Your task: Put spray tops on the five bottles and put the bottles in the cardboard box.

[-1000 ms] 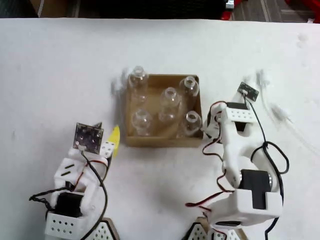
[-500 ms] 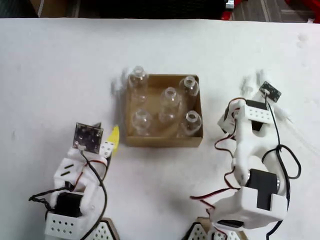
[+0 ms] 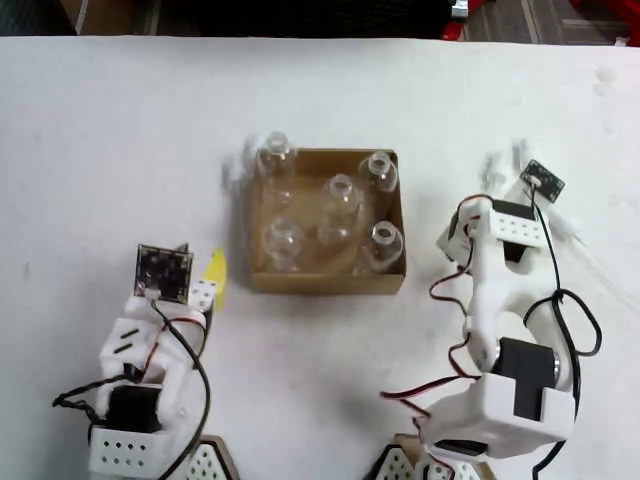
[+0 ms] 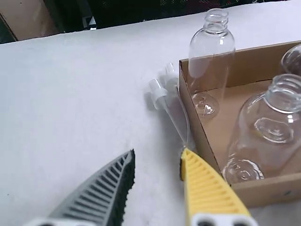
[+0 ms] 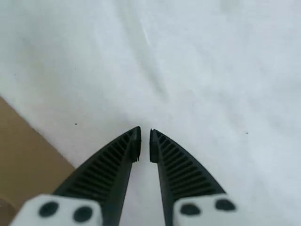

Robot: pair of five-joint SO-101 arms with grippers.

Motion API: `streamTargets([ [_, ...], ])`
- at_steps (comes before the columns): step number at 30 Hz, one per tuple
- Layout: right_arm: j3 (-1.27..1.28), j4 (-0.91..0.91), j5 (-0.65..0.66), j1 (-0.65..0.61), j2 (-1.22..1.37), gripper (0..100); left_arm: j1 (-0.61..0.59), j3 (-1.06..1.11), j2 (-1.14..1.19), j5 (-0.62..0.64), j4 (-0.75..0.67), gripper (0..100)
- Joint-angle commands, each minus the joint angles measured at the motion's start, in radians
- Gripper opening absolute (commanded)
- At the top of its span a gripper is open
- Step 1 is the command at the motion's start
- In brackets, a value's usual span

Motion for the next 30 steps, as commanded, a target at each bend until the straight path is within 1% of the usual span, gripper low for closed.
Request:
streamTargets([
  [1, -0.028, -0.031, 0.008, 0.015, -0.008, 1.6, -0.013, -0.037, -0.008, -0.049, 0.031, 15],
  [4, -0.028, -0.031, 0.008, 0.015, -0.007, 1.6, -0.016, -0.063, -0.005, -0.060, 0.034, 15],
  [8, -0.028, -0.031, 0.009, 0.015, -0.007, 1.6, -0.031, -0.126, -0.004, -0.064, 0.092, 15],
  [14, -0.026, -0.031, 0.009, 0.015, -0.007, 1.6, -0.028, -0.186, -0.004, -0.180, 0.120, 15],
  [20, -0.026, -0.031, 0.009, 0.013, -0.007, 1.6, -0.036, -0.310, -0.002, -0.304, 0.233, 15],
  [23, -0.026, -0.031, 0.009, 0.013, -0.007, 1.7, -0.036, -0.347, 0.005, -0.344, 0.249, 15],
  [26, -0.026, -0.031, 0.009, 0.013, -0.007, 1.7, -0.035, -0.396, 0.110, -0.374, 0.261, 15],
  [30, -0.026, -0.033, 0.009, 0.012, -0.007, 1.7, -0.035, -0.546, 0.414, -0.373, 0.261, 15],
])
